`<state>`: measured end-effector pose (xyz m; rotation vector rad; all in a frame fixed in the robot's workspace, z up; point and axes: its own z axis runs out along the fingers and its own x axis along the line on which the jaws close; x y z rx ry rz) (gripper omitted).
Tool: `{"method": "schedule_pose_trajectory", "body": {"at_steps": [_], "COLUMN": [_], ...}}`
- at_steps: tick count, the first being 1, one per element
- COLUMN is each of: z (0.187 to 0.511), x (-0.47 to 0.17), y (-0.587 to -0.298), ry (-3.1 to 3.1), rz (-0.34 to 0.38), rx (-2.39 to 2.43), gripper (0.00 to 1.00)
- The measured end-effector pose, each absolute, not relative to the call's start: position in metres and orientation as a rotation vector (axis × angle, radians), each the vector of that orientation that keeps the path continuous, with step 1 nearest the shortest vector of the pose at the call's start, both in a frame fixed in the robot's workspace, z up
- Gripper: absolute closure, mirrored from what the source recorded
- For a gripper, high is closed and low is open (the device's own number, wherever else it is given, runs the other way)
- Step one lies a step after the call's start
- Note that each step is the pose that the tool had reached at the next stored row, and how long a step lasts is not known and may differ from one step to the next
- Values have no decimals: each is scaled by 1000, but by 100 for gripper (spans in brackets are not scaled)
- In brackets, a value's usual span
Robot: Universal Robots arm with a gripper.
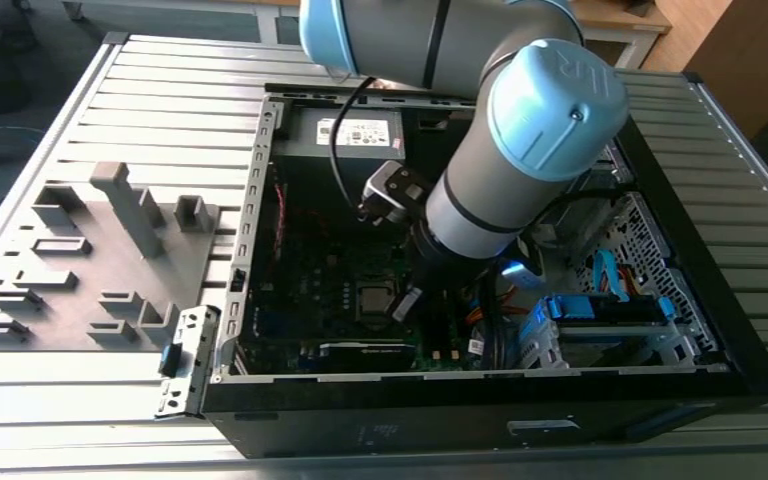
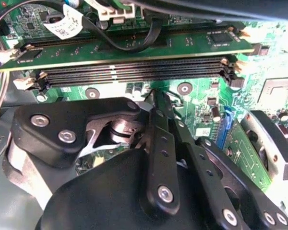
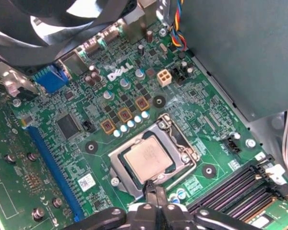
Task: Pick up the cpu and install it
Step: 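Install the first cpu locking lever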
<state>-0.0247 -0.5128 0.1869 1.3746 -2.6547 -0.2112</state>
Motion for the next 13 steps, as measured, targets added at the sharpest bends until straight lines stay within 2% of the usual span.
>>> {"method": "schedule_pose_trajectory", "body": {"at_steps": [6,13], "z": [199,228], "x": [-25,-25], "y": [-513,-513], "ry": [-2657,-2659], "rz": [-211,-211], "rx": [1370,1367], "gripper": [89,89]}}
